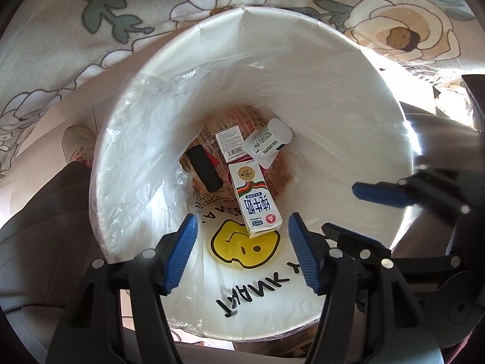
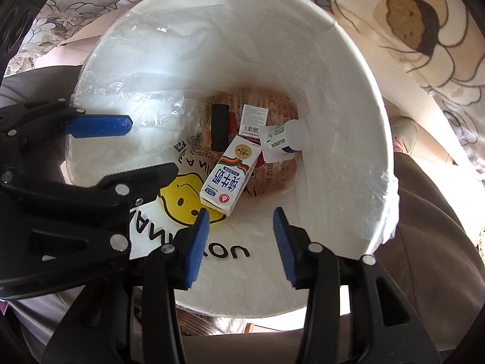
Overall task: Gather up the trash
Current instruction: 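Open both tools to drop the roller and milk carton into the bin, then move both tools back over the bed toward the green cube and Lego brick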
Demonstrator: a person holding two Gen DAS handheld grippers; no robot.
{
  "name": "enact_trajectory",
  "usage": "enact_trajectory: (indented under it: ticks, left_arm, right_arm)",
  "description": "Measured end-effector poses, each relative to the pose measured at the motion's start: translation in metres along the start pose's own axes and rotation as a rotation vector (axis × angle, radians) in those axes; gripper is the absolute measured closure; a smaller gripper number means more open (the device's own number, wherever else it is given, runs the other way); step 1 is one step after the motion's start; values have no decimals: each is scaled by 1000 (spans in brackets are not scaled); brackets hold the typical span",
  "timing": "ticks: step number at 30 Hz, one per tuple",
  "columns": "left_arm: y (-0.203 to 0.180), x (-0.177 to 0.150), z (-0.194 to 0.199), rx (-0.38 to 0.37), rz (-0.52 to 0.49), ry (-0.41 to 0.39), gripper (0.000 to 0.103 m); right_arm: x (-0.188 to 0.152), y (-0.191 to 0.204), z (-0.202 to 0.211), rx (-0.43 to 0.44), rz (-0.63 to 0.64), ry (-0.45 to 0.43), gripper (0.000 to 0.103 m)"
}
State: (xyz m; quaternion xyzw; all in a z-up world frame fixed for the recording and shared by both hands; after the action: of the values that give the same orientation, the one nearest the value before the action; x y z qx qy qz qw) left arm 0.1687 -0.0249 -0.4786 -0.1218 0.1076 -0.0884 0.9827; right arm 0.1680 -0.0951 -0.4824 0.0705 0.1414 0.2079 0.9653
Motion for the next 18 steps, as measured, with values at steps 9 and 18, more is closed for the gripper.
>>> enact_trajectory:
  ticks: [9,18]
  left_arm:
    - [-4,-7,17,7,-17,-28,38]
    - [-19,-15,70,-13,-69,-129,38]
  right_arm:
    - [-5,-3,19,-39,11,-26,58]
    - [-31,4,71,-58,37,-110,58]
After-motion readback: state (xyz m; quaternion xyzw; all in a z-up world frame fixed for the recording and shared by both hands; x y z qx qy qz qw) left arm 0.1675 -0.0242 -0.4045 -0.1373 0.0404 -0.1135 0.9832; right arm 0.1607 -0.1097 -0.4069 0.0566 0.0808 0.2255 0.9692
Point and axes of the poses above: each gripper's, at about its wrist camera, not at the fingertips, and z roughly against the way its jaws point, y to its left, x to its top, the point moved 8 cm from there along -z, roughly the way its jaws point, and after that the axes turned 2 degrees about -z, right-handed, at the moved point
